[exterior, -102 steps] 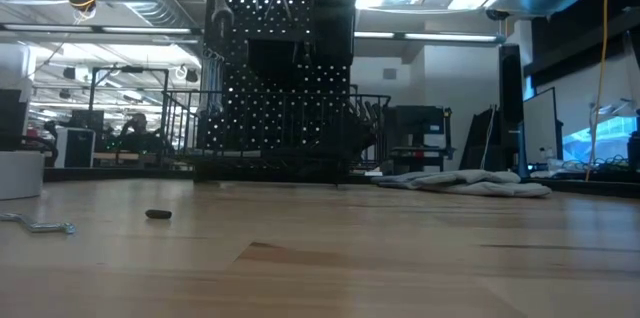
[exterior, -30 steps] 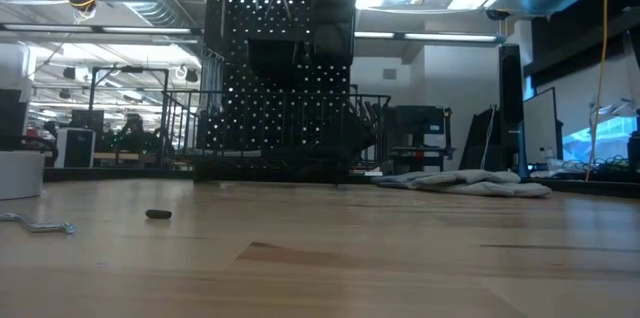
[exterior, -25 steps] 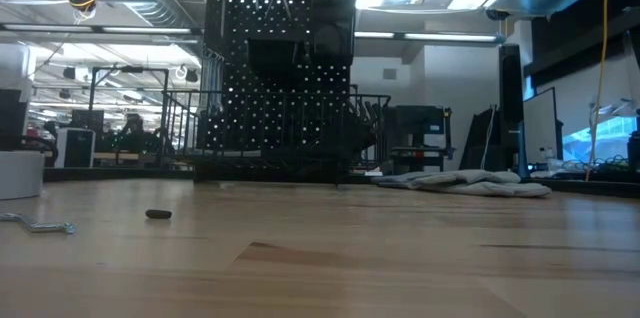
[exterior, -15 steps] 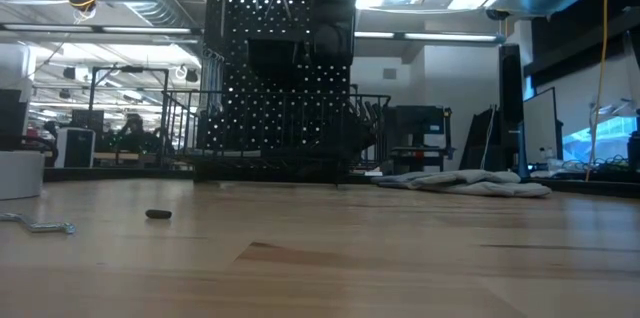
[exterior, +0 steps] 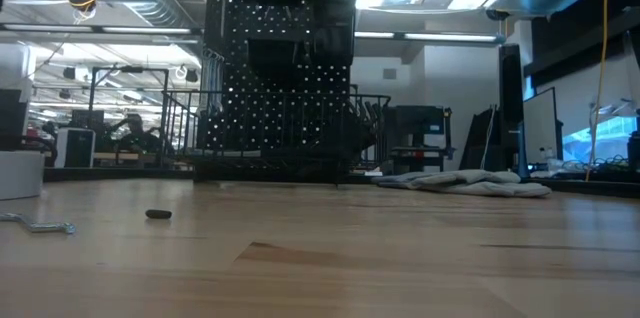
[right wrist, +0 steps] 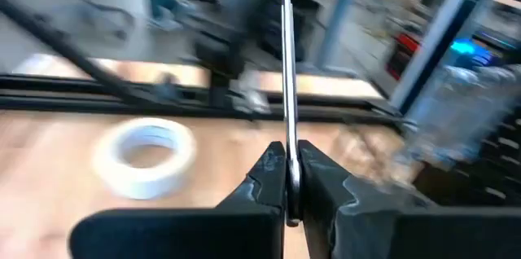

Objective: Hang tools onto peg board
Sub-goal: Hang the wrench on the peg board, then put the hanger hook into the left black bin on the peg board

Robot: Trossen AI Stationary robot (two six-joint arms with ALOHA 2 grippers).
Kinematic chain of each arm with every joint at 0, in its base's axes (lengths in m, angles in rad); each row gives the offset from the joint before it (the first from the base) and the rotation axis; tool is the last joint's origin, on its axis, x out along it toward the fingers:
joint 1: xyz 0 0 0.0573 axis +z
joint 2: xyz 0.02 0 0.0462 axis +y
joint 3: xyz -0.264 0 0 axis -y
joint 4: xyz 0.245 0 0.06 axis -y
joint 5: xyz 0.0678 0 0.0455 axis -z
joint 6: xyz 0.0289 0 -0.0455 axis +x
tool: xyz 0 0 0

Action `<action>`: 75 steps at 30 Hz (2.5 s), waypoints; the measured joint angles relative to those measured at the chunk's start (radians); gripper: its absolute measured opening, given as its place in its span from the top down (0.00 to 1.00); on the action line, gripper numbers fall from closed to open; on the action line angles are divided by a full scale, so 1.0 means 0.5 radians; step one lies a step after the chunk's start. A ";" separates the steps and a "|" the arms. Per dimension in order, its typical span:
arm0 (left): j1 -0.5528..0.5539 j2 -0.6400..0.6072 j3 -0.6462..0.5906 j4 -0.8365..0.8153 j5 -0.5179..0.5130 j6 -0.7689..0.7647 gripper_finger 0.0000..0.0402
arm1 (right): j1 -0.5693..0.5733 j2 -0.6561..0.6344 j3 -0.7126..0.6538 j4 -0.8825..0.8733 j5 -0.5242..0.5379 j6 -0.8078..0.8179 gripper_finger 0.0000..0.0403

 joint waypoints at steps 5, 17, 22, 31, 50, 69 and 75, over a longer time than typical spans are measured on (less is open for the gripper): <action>-0.157 0.040 -0.001 -0.532 -0.004 -0.560 0.65 | -0.112 0.127 0.186 -0.193 0.101 0.002 0.96; -0.423 0.382 -0.004 -1.267 0.169 -1.685 0.67 | -0.295 0.348 0.380 -0.205 0.190 0.280 0.96; -0.437 0.552 -0.004 -1.256 0.157 -1.720 0.67 | -0.356 0.359 0.380 -0.173 0.191 0.354 0.95; -0.374 0.651 -0.005 -1.226 0.118 -1.735 0.67 | -0.393 0.447 0.383 -0.060 0.088 0.435 0.95; -0.368 0.651 -0.005 -1.193 0.118 -1.720 0.67 | -0.462 0.521 0.383 0.006 0.100 0.624 0.95; -0.368 0.651 -0.005 -1.180 0.120 -1.730 0.67 | -0.439 0.496 0.511 -0.253 0.152 0.367 0.63; -0.371 0.651 -0.005 -1.177 0.199 -1.735 0.67 | -0.310 0.406 0.764 -0.861 0.119 0.268 0.62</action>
